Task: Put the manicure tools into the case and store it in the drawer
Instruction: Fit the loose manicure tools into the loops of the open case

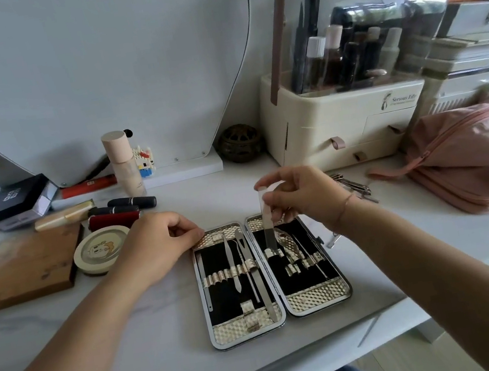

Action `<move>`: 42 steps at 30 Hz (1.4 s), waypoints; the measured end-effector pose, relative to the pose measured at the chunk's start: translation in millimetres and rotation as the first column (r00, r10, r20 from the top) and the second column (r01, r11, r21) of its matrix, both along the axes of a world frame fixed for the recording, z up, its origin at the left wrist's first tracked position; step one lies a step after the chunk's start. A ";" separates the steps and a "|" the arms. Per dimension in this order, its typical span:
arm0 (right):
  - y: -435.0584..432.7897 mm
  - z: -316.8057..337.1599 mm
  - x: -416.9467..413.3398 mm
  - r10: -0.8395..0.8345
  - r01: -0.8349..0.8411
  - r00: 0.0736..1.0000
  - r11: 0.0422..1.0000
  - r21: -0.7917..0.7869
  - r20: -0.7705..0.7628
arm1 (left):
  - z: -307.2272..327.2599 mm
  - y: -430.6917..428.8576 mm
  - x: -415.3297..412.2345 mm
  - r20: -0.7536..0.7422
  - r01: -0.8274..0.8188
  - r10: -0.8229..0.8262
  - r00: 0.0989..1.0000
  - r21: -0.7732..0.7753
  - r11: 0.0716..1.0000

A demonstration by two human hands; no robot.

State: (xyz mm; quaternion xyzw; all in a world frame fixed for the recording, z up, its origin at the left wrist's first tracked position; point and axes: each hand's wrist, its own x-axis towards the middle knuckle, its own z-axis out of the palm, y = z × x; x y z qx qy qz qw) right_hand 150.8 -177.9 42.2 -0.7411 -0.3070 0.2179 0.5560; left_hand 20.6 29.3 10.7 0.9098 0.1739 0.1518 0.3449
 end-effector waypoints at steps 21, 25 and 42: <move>9.5 2.1 3.8 0.129 -0.090 0.982 0.962 -0.258 0.140 | 2.6 3.5 -3.3 -0.007 0.006 -0.006 1.000 0.000 1.000; 6.3 0.8 0.1 0.203 -0.046 0.915 0.910 -0.412 0.347 | 3.3 1.9 -3.7 -0.006 0.000 0.000 1.000 0.002 1.000; -68.9 3.8 31.3 -0.312 0.453 0.782 0.879 -0.147 0.540 | 2.4 3.2 -3.5 -0.002 -0.005 0.005 1.000 0.027 1.000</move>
